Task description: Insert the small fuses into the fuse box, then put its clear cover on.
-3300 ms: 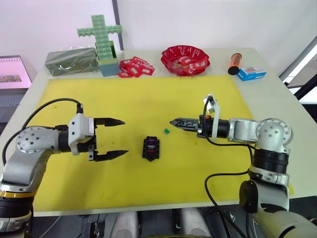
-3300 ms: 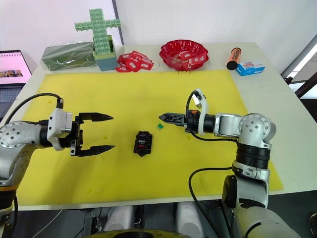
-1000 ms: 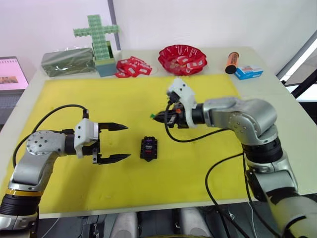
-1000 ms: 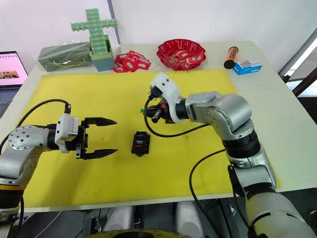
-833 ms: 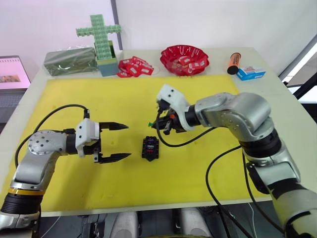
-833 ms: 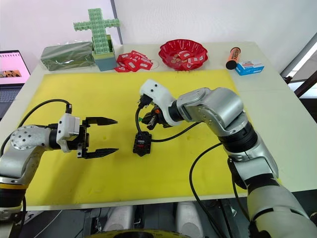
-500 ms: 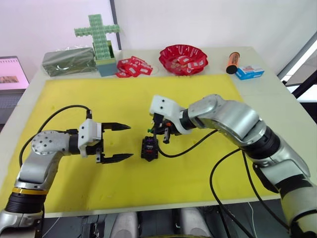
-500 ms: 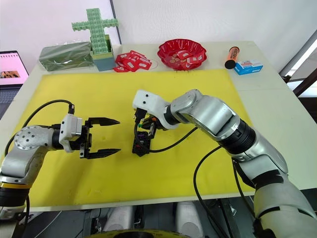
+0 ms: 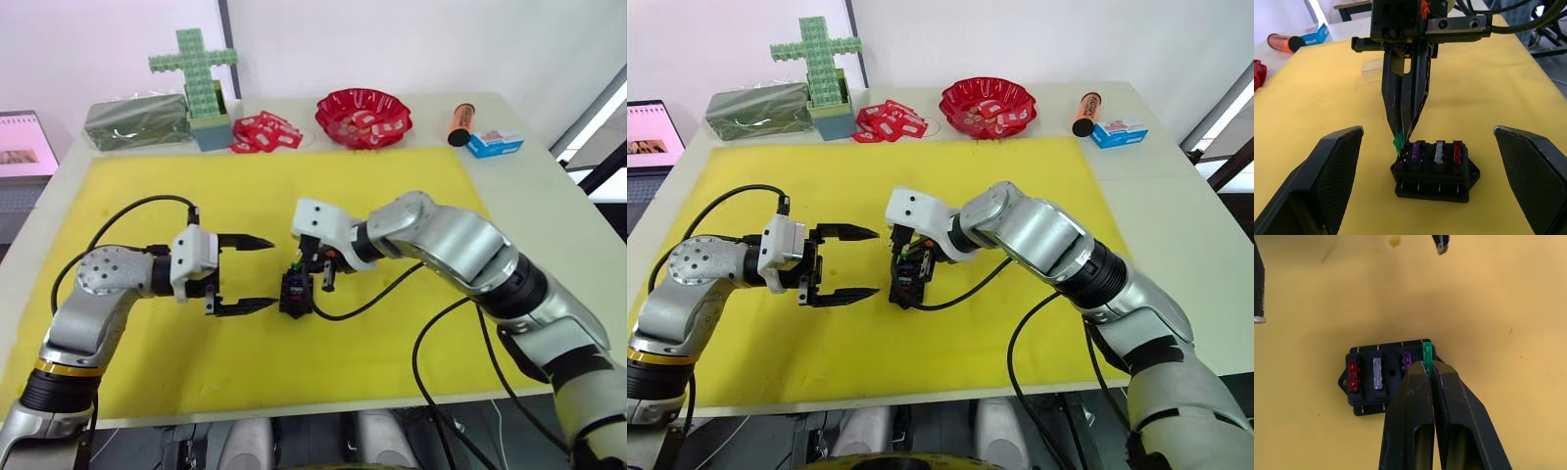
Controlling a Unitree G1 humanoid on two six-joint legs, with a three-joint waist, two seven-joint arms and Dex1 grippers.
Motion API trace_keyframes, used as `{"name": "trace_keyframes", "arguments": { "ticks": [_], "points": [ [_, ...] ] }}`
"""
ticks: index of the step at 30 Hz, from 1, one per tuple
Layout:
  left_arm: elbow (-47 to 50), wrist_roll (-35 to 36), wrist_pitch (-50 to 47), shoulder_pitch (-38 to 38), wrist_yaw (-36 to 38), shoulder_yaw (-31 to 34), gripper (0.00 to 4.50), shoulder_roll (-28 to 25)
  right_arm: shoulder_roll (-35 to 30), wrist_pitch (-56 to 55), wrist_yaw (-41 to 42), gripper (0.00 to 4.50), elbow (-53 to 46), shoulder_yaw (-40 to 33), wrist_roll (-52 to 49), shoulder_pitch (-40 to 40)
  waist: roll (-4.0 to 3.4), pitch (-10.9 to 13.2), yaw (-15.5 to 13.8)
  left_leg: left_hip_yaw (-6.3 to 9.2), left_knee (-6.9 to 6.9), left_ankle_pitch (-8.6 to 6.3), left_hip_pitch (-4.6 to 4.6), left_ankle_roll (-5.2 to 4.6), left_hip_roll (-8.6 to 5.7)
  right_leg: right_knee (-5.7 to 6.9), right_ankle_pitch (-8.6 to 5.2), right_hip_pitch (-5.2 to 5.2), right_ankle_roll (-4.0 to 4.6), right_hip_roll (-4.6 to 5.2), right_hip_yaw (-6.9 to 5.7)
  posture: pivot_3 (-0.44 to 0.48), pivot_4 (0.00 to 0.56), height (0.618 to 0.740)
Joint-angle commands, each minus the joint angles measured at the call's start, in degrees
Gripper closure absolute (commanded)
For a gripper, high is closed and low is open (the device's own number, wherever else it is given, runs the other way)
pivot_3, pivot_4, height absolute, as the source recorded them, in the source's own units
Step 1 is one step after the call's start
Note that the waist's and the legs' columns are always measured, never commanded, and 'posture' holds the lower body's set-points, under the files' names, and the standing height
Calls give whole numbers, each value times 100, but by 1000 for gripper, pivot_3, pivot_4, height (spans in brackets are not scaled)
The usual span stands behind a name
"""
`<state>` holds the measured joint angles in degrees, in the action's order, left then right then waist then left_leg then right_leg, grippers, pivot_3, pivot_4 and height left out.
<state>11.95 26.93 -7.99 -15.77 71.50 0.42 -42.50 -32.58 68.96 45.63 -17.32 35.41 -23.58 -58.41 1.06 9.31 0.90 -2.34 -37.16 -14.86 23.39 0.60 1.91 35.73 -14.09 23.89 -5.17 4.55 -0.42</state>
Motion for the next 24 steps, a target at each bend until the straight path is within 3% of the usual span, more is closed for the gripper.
{"name": "trace_keyframes", "arguments": {
  "ticks": [1, 24],
  "points": [
    [-189, 124, 215, 59, 238, 278, 0, -132, 52, 31, 14, 4483, -184, -51, 58, -41, 0, 0, 9, -1, 0, 0, 0, 0, 0, 5, 0, 4, -1, 0, 0, 0, 150, 740],
    [-634, -60, 621, 121, 395, 188, 0, -35, 95, -153, 89, 4483, 15, 38, 430, 80, 1, 0, -5, -4, -2, 0, 1, 0, 0, 21, -1, 13, -1, 0, 1, 0, 150, 740]
  ]
}}
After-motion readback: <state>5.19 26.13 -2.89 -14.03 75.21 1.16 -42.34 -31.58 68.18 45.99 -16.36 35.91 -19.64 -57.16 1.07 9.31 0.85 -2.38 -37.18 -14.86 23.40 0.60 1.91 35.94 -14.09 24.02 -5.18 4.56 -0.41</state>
